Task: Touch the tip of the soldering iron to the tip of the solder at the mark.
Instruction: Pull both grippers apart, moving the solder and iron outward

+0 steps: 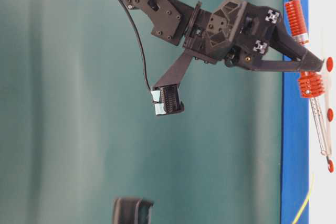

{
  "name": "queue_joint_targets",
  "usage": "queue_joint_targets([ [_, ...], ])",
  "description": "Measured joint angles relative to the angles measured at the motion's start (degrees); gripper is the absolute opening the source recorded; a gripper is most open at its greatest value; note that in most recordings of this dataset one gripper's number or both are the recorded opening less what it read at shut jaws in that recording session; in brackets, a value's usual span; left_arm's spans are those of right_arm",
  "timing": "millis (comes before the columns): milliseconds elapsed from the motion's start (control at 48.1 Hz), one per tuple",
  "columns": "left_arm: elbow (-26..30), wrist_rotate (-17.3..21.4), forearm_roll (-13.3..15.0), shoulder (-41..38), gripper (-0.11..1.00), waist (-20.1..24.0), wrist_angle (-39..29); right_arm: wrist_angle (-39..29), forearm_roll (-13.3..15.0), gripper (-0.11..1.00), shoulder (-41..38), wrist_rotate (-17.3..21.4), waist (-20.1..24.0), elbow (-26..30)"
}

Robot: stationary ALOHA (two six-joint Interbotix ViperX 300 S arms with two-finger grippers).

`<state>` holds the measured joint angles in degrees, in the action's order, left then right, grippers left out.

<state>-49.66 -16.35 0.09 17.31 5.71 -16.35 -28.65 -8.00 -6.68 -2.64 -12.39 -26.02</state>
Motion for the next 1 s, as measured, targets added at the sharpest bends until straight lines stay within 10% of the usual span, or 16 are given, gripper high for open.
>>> queue_joint_targets([
  [436,-9.5,-0.5,0.0,17.2,0.03,0.1,-0.4,0.0,0.0,0.06,0.0,0.0,0.0,0.0],
  [998,-9.8,-0.6,0.0,16.9,0.03,0.1,-0.4,-0.4,1.0,0.06,9.1,0.8,-0.1,-6.9],
])
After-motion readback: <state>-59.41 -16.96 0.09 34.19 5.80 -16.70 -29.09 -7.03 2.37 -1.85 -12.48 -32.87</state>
